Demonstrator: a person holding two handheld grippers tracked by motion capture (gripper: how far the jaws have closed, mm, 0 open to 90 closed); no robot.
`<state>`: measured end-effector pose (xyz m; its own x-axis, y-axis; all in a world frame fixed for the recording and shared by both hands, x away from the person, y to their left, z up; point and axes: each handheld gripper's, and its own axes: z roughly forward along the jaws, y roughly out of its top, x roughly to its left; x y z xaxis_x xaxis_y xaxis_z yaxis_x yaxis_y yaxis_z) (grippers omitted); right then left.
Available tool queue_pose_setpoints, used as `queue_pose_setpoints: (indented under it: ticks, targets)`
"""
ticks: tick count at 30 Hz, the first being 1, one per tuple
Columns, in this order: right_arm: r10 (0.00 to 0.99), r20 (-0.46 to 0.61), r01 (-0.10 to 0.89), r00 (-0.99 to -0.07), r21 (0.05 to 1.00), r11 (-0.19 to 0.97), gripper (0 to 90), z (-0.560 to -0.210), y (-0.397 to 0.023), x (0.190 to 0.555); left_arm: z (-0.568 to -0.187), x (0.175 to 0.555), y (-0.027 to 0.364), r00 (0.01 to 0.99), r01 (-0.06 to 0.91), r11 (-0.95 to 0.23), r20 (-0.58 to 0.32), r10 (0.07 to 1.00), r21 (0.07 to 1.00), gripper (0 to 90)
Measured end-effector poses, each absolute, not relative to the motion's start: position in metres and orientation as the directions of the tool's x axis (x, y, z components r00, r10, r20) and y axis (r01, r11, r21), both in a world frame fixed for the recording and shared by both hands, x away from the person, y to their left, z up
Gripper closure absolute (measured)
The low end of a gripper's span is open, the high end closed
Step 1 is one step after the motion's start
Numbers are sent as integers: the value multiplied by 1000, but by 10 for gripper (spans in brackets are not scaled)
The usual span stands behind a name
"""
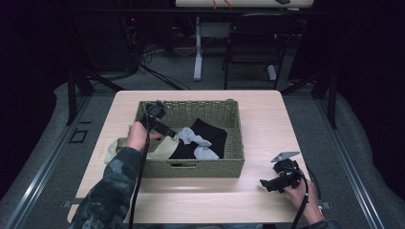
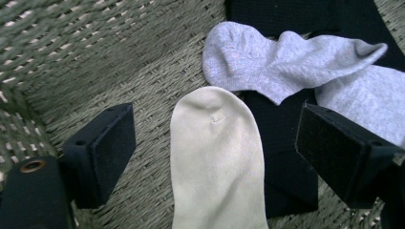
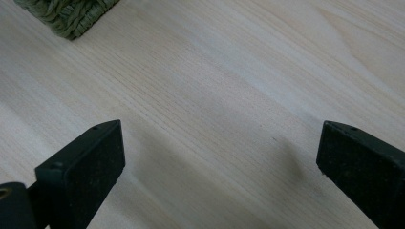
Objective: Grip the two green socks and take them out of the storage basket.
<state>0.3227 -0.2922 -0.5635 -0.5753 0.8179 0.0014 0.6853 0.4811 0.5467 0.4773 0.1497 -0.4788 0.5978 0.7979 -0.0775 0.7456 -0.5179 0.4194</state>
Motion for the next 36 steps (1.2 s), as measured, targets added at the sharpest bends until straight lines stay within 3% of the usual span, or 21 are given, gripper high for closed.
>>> queue_pose_setpoints:
  ticks: [15, 21, 27, 36]
  targets:
    - [817, 4, 687, -576, 545, 481, 17, -563, -292, 323, -511, 492, 123, 622, 760, -580, -65, 781, 294, 159]
    - [817, 4, 685, -577, 548, 481, 17, -564, -292, 323, -524, 496, 116, 627, 765, -595, -75, 775, 245, 212]
    - [814, 1, 684, -580, 543, 487, 17, -563, -293, 323, -529, 497, 115, 635, 765, -612, -75, 769, 201, 410]
    - [816, 2, 683, -577, 549, 482, 17, -563, -292, 323, -534, 496, 118, 632, 771, -619, -58, 773, 151, 786]
